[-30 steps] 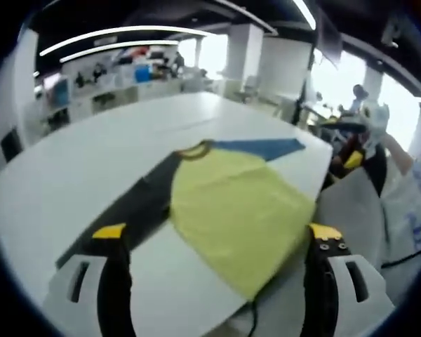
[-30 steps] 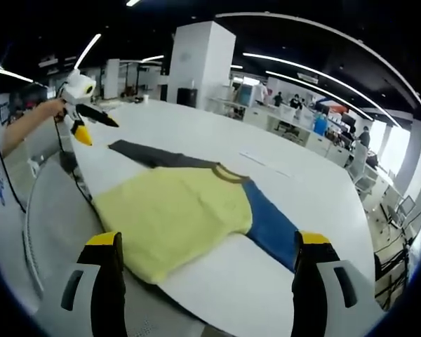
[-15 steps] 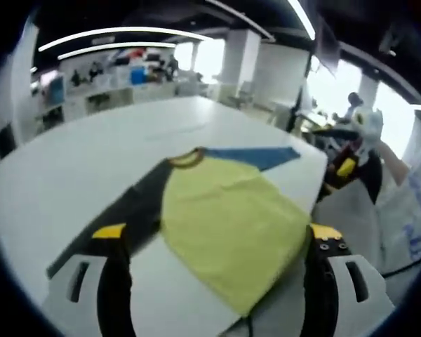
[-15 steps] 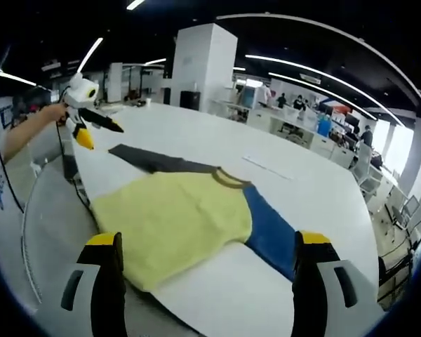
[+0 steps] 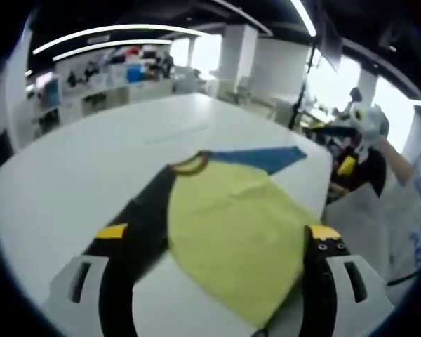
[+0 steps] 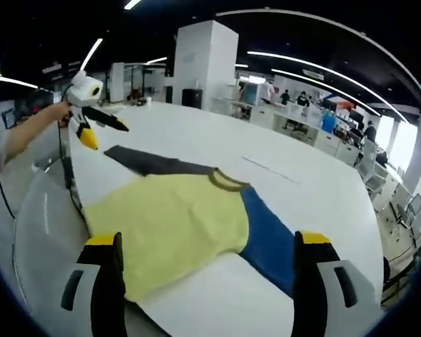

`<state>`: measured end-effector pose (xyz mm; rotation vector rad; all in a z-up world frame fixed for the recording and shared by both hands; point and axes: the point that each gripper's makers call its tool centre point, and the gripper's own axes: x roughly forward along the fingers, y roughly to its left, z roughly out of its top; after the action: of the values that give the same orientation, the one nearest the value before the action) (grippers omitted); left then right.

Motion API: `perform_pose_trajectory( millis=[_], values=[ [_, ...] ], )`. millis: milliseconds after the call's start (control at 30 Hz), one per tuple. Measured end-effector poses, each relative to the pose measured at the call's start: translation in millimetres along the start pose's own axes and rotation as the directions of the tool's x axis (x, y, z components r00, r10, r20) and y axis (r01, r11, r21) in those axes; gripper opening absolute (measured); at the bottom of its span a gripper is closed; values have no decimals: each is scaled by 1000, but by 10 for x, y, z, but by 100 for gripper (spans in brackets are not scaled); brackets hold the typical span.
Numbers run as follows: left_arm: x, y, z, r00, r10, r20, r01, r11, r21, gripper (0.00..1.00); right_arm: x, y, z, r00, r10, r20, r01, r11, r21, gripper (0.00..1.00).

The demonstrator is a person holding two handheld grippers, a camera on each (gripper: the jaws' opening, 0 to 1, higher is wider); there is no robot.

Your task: Fold the garment on the visible template until the final outline fits inside the template.

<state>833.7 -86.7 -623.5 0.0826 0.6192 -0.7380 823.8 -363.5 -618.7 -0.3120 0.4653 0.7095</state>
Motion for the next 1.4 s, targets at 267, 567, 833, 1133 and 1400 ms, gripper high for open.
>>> perform_pose_trajectory(
  millis=[267,567,833,1133,1400],
  values=[
    [225,233,161,1000,13,-10,-13,1000,26,92,193,-219,68,1000,-5,-7,5,1000,-9,100],
    [402,460,208,1000,17,-25,-17,1000,16,89,406,-333,106,1000,8,-23,-9,1000,-14,100],
    [497,709,222,999,39,-26,-39,999,3,83,572,-422,104,999,32,-29,-32,999,8,96],
    [655,924,123,995,72,-70,-73,997,-18,75,743,-599,30,998,14,-59,-14,1000,4,87],
    [801,1101,71,990,98,-102,-100,995,-18,69,967,-687,-35,995,30,-94,-31,999,-11,81]
  ],
)
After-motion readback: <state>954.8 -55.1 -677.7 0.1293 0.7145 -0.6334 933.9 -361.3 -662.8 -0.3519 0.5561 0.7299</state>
